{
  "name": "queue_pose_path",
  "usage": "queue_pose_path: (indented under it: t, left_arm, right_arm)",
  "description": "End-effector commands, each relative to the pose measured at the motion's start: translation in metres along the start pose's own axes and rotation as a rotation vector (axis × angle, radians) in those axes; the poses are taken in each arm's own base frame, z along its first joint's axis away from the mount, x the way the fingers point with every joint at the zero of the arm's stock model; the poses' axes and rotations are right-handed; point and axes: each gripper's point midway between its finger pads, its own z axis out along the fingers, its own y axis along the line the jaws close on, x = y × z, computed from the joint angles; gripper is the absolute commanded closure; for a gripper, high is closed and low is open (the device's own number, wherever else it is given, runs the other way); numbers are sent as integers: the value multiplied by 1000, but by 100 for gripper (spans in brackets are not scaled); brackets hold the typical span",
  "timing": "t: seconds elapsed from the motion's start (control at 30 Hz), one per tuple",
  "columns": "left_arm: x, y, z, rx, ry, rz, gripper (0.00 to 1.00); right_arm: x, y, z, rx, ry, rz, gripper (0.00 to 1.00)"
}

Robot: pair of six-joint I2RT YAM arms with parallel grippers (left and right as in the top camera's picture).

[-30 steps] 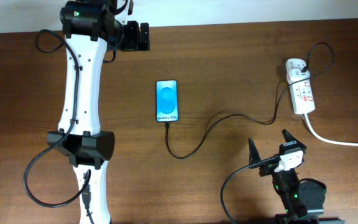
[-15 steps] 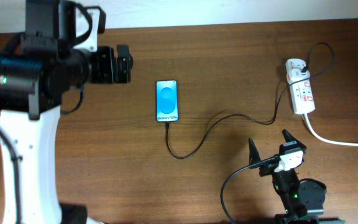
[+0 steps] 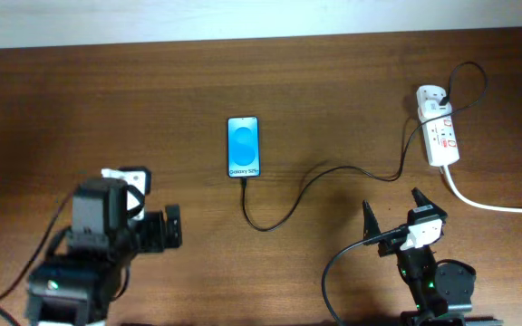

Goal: Plug charger to phone and switch on socket

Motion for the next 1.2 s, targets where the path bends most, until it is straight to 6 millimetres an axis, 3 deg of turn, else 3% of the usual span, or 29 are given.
queue_pose_path:
  t: [0.0, 0.03, 0.13, 0.2, 0.27, 0.53, 0.67, 0.87, 0.93, 1.17]
  left_arm:
    - [-11, 2, 31, 17, -233, -15, 1]
    - [-12, -4, 47, 60, -323, -10, 1]
    - [-4, -14, 70, 139, -411, 5, 1]
    - [-1, -14, 75, 141, -434, 6, 1]
    - [-9, -14, 67, 152, -542, 10, 1]
    - [7, -12, 57, 185, -831, 22, 1]
    - [0, 9, 46, 75, -897, -33, 1]
    - [5, 36, 39, -26, -945, -87, 1]
    - [17, 44, 51, -73, -878, -93, 1]
    - [18, 35, 53, -60, -865, 10, 1]
  right_arm:
    - [2, 1, 0, -1, 4, -6, 2]
    - [2, 1, 0, -1, 4, -6, 2]
    - [2, 1, 0, -1, 4, -6, 1]
    - [2, 1, 0, -1, 4, -6, 2]
    - [2, 1, 0, -1, 4, -6, 2]
    - [2, 1, 0, -1, 4, -6, 2]
    - [2, 1, 0, -1, 4, -6, 2]
    - [2, 1, 0, -1, 4, -6, 2]
    - [2, 1, 0, -1, 4, -6, 2]
    - [2, 1, 0, -1, 4, -6, 2]
